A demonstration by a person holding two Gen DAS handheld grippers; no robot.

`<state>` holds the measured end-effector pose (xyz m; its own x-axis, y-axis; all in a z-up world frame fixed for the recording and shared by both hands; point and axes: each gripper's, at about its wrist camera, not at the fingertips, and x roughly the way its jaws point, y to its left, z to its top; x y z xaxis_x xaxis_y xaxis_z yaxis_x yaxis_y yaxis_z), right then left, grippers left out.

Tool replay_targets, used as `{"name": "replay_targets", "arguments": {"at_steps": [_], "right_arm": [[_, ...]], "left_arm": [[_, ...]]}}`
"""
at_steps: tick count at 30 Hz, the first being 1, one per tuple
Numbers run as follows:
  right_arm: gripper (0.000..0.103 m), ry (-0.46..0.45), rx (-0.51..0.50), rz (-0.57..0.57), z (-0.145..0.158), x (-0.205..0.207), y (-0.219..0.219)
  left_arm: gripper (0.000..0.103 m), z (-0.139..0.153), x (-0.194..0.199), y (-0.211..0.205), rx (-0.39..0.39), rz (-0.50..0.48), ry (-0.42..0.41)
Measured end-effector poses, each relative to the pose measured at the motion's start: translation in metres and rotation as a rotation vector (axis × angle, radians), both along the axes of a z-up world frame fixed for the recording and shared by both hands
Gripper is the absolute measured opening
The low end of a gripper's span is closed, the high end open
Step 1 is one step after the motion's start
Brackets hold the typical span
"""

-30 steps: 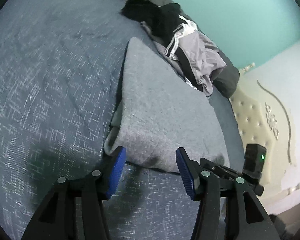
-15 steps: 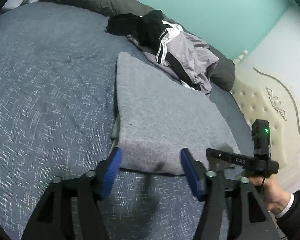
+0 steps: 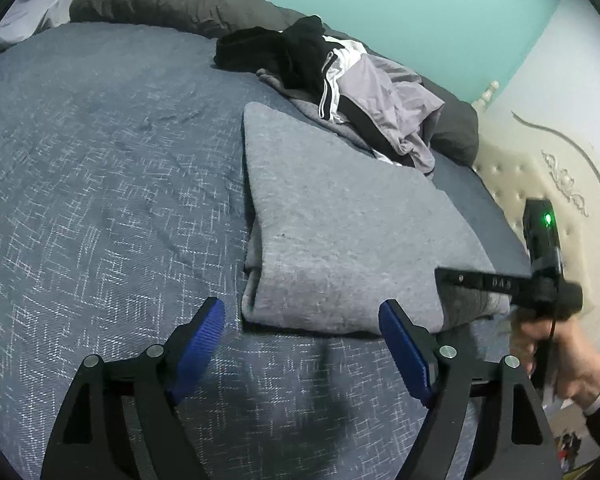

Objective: Fold clothes
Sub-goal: 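Open both tools and withdraw them from the folded sweatshirt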

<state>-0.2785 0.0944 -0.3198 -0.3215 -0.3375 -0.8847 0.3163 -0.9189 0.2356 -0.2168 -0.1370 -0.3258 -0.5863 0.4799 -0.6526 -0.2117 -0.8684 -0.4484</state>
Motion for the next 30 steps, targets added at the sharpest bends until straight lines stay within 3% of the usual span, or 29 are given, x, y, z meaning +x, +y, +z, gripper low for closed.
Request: {"name": "replay_targets", "arguments": {"at_steps": [6, 10, 13, 20, 30], "right_arm": [[0.0, 0.003, 0.039, -0.019, -0.022, -0.002, -0.011], [0.0, -0.023, 0.021, -0.023, -0.011, -0.009, -0.012], [0.0, 0.026, 0.024, -0.034, 0.001, -0.016, -0.013], [0.0, -0.018, 0.049, -0.052, -0.033, -0.022, -0.032], [0.0, -0.017, 0.116, -0.017, -0.013, -0.051, -0.043]], "left_arm": [[0.086, 0.001, 0.0, 0.0, -0.043, 0.005, 0.013], [0.088, 0.002, 0.0, -0.001, -0.048, 0.006, 0.014], [0.088, 0.001, -0.001, -0.003, -0.048, 0.01, 0.01], [0.089, 0.002, 0.0, -0.004, -0.058, 0.012, 0.018], [0.09, -0.001, -0.002, -0.003, -0.07, 0.016, 0.008]]}}
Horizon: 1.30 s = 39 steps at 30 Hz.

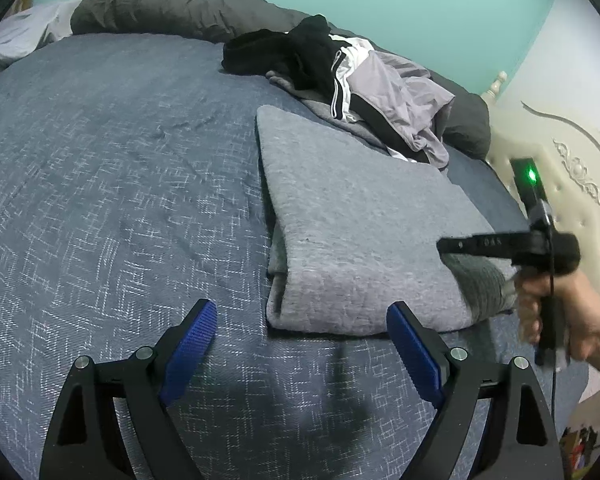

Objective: Fold clothes
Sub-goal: 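Open both tools and withdraw them from the folded sweatshirt, then move the open left tool to the end of the folded grey sweatshirt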

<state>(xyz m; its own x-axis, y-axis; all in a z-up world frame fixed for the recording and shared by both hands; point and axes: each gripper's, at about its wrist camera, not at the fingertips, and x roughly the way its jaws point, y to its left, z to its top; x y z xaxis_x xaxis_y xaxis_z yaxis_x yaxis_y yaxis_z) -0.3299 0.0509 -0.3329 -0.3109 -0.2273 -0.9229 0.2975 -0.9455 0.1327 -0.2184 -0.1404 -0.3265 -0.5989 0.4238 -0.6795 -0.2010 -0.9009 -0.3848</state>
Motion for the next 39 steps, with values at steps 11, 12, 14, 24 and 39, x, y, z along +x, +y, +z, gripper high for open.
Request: {"name": "replay_targets", "arguments": {"at_steps": [11, 12, 14, 24, 39], "right_arm": [[0.0, -0.004, 0.005, -0.006, -0.006, -0.022, 0.002], [0.0, 0.007, 0.003, -0.008, -0.002, -0.028, 0.0], [0.0, -0.007, 0.004, -0.008, -0.008, -0.038, -0.007], [0.0, 0.0, 0.007, -0.004, -0.006, -0.075, -0.022], [0.0, 0.016, 0.024, -0.032, -0.007, -0.136, -0.027]], "left_arm": [[0.09, -0.002, -0.001, 0.002, -0.022, -0.006, 0.0], [0.09, -0.002, -0.001, 0.002, -0.022, -0.006, -0.001], [0.09, -0.003, -0.001, 0.002, -0.023, -0.005, -0.002], [0.09, -0.006, -0.003, 0.002, -0.022, -0.007, -0.01], [0.09, -0.009, -0.004, 0.0, -0.002, -0.021, -0.028]]}}
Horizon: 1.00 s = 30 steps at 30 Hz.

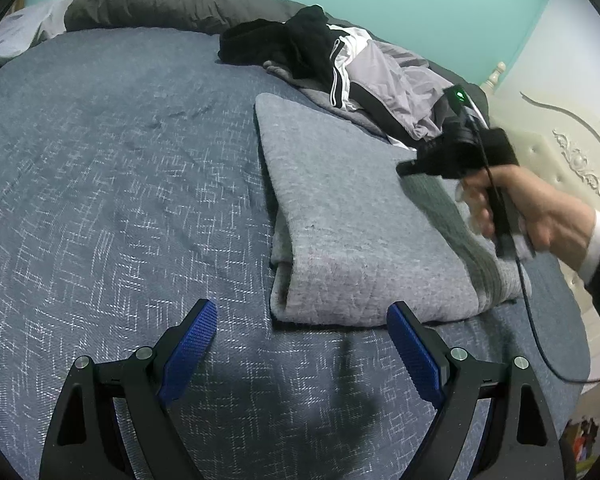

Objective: Fold clothes
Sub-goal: 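Move the open left tool to the end of the folded grey sweatshirt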

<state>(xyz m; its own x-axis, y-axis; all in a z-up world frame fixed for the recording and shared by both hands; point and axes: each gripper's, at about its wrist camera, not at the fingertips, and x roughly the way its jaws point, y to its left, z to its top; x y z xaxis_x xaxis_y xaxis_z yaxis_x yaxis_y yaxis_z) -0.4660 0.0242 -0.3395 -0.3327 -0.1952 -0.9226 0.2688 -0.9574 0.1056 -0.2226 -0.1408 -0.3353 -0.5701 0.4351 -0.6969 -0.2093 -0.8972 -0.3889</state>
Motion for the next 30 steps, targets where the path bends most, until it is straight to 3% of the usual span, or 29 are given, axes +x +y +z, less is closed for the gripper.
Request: {"name": "replay_targets", "arguments": {"at_steps": [2, 7, 11, 14, 17, 20, 23, 30], "right_arm": [[0.0, -0.035, 0.01, 0.005, -0.011, -0.003, -0.002], [0.0, 0.006, -0.003, -0.013, -0.002, -0.021, -0.006], [0.0, -0.023, 0.017, -0.004, -0.008, -0.03, -0.009], [0.0, 0.017, -0.063, -0.009, 0.01, -0.018, 0.003], [0.0, 0.033, -0.149, 0.003, 0.028, 0.008, 0.025], [0.0, 0.024, -0.161, 0.024, 0.038, 0.046, 0.052], [0.0, 0.031, -0.168, 0.033, 0.051, 0.111, 0.091], [0.0, 0.058, -0.204, 0.014, 0.037, 0.185, 0.139]], "left_arm": [[0.09, 0.0, 0.0, 0.0, 0.002, -0.002, 0.0], [0.09, -0.003, -0.001, -0.002, 0.009, 0.002, -0.008], [0.09, -0.003, 0.0, -0.001, 0.01, -0.003, -0.008], [0.09, -0.003, 0.0, 0.002, 0.023, -0.02, -0.01], [0.09, -0.003, 0.0, 0.002, 0.022, -0.019, -0.007], [0.09, 0.001, -0.001, 0.0, 0.039, -0.014, -0.005], [0.09, 0.003, -0.001, -0.003, 0.065, -0.003, -0.009], [0.09, 0.002, 0.002, 0.004, 0.093, 0.011, -0.028]]}}
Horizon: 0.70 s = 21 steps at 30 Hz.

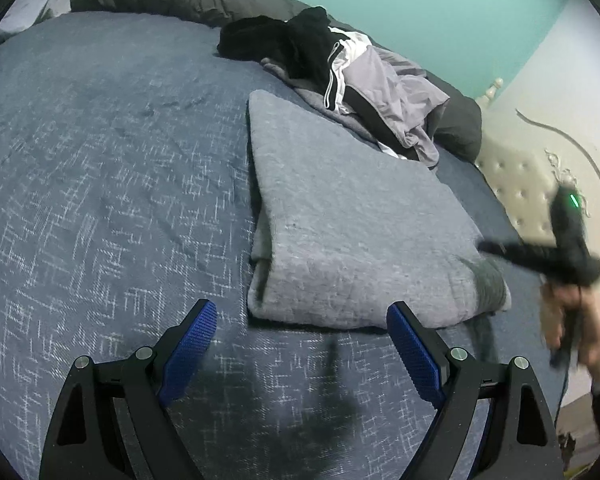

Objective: Fold clothes
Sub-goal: 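Move the open left tool to the end of the folded grey sweatshirt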

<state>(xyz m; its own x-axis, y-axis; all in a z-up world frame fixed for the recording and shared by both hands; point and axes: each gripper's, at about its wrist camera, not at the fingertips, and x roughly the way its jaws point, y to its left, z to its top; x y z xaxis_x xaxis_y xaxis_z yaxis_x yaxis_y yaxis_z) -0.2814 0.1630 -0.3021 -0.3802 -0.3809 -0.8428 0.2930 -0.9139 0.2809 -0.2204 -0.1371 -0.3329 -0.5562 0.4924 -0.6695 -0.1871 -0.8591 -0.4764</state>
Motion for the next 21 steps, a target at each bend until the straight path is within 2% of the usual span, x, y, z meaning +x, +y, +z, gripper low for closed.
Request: {"name": "replay_targets", "arguments": {"at_steps": [6, 12, 21], "right_arm": [[0.001, -0.022, -0.065, -0.069, -0.018, 0.051, 0.046], [0.001, -0.031, -0.133, -0.11, -0.028, 0.08, 0.076], [0.001, -0.008, -0.195, -0.117, -0.024, 0.089, 0.094]], "left_arm": [[0.09, -0.003, 0.0, 0.005, 0.084, 0.03, -0.052], [0.09, -0.019, -0.001, 0.003, 0.266, 0.094, -0.171], [0.09, -0.03, -0.012, 0.006, 0.321, 0.171, -0.211]]}}
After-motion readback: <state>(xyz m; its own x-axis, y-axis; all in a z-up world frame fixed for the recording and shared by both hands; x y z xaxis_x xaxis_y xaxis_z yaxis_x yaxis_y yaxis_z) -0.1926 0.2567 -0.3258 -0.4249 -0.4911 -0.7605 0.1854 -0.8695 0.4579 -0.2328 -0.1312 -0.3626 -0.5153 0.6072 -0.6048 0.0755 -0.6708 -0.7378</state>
